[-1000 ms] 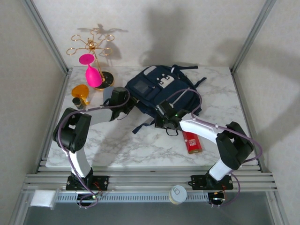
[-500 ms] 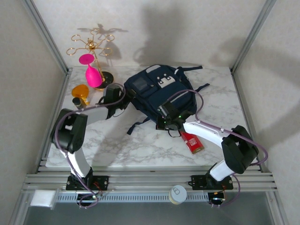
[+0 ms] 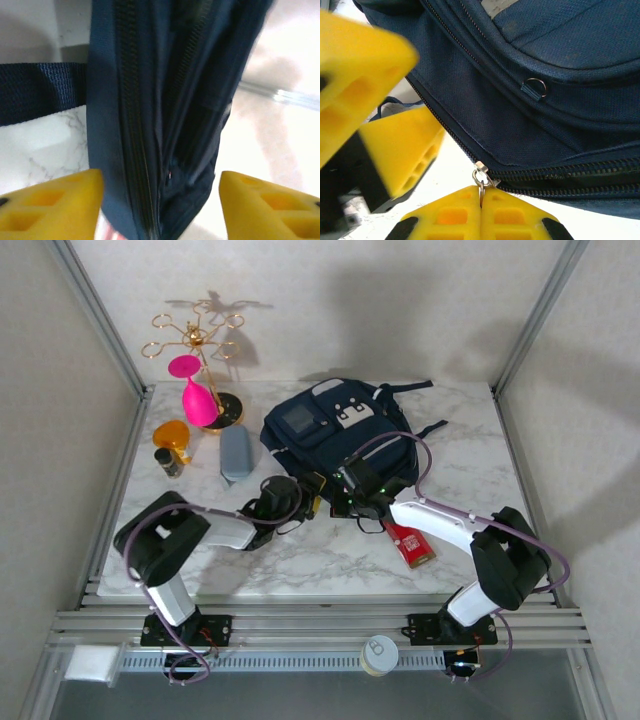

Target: Pack books, pencil case, and school supplies into a backpack

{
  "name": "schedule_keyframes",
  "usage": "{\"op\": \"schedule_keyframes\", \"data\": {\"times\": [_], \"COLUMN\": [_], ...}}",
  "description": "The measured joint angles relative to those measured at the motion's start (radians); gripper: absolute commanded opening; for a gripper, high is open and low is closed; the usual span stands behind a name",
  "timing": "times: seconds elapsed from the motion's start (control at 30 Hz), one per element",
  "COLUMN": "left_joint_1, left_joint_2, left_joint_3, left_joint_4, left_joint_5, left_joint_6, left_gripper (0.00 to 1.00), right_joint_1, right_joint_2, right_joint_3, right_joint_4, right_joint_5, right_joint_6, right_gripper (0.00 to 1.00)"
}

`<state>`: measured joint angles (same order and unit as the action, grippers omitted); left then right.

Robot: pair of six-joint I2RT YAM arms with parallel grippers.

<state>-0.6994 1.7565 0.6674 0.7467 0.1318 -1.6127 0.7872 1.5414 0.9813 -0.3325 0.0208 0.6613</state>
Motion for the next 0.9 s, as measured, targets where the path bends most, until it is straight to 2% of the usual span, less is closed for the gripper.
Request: {"op": "schedule_keyframes", "data": {"times": [0.2, 0.23, 0.5, 0.87, 0.9], "left_joint_1": [-0.017, -0.018, 0.006, 0.238, 0.244], "left_joint_2": [0.068, 0.068, 0.037, -0.034, -0.033], "left_joint_3": [0.038, 0.038, 0.037, 0.019, 0.027], "left_joint_4": [0.027, 0.027, -0.029, -0.164, -0.175], "left_joint_5": [-0.057, -0.063, -0.038, 0.162, 0.176], "left_joint_6": [-0.05, -0.051, 0.035, 0.264, 0.278], "left_gripper": [0.02, 0.0, 0.0, 0.0, 0.05], "right_joint_1": [0.0, 0.0, 0.003, -0.01, -0.007], "right_joint_2": [0.002, 0.002, -0.006, -0.119, -0.119], "right_joint_3": [0.0, 0.0, 0.0, -0.056, -0.056], "right_joint_4": [0.0, 0.0, -0.033, -0.087, -0.082], "right_joint_5": [0.004, 0.005, 0.049, 0.082, 0.077], "right_joint_6": [-0.023, -0.027, -0.049, -0.098, -0.102], "right_gripper": [0.0, 0.0, 0.0, 0.0, 0.0]}}
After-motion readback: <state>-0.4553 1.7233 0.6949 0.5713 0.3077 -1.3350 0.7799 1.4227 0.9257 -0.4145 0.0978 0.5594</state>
